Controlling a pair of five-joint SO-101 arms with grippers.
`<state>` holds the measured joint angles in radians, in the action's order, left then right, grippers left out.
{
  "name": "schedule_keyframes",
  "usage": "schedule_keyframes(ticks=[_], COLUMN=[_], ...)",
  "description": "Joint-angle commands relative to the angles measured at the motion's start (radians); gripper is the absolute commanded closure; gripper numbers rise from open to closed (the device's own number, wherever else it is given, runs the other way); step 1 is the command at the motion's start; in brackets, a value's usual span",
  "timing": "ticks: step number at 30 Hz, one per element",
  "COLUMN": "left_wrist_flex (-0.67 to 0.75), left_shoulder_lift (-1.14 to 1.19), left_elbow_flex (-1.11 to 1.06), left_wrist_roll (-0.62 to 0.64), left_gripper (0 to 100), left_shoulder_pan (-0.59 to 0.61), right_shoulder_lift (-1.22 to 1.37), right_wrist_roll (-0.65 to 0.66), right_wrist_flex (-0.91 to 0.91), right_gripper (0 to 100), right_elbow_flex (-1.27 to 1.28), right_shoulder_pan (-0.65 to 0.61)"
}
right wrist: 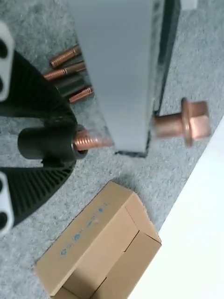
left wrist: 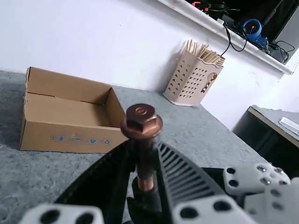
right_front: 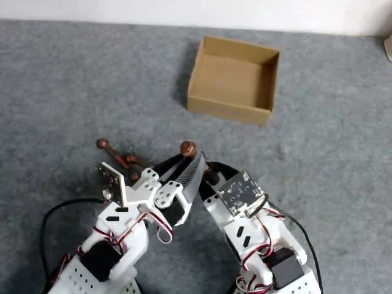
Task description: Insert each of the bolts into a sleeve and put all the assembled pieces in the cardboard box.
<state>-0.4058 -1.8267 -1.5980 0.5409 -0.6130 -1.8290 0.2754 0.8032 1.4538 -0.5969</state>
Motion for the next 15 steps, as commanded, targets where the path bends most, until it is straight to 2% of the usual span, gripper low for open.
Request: schedule_keyframes(ticks=[1, 15], left_wrist_flex=[0.002, 0.055], left_shoulder_lift=[0.002, 0.004], left_elbow_flex=[-0.025, -0.085], left_wrist_roll=[-0.009, -0.009], left_gripper=[99, 99], left_shoulder_pan=[-0.016, -0.016], right_shoulder_lift=[-0.010, -0.010], right_wrist_roll=[-0.005, -0.006], right_wrist_flex=[-0.039, -0.031], right_gripper=[99.4, 99.4], right_elbow_flex=[-0.022, -0.024], right_shoulder_pan=[0.022, 0.021])
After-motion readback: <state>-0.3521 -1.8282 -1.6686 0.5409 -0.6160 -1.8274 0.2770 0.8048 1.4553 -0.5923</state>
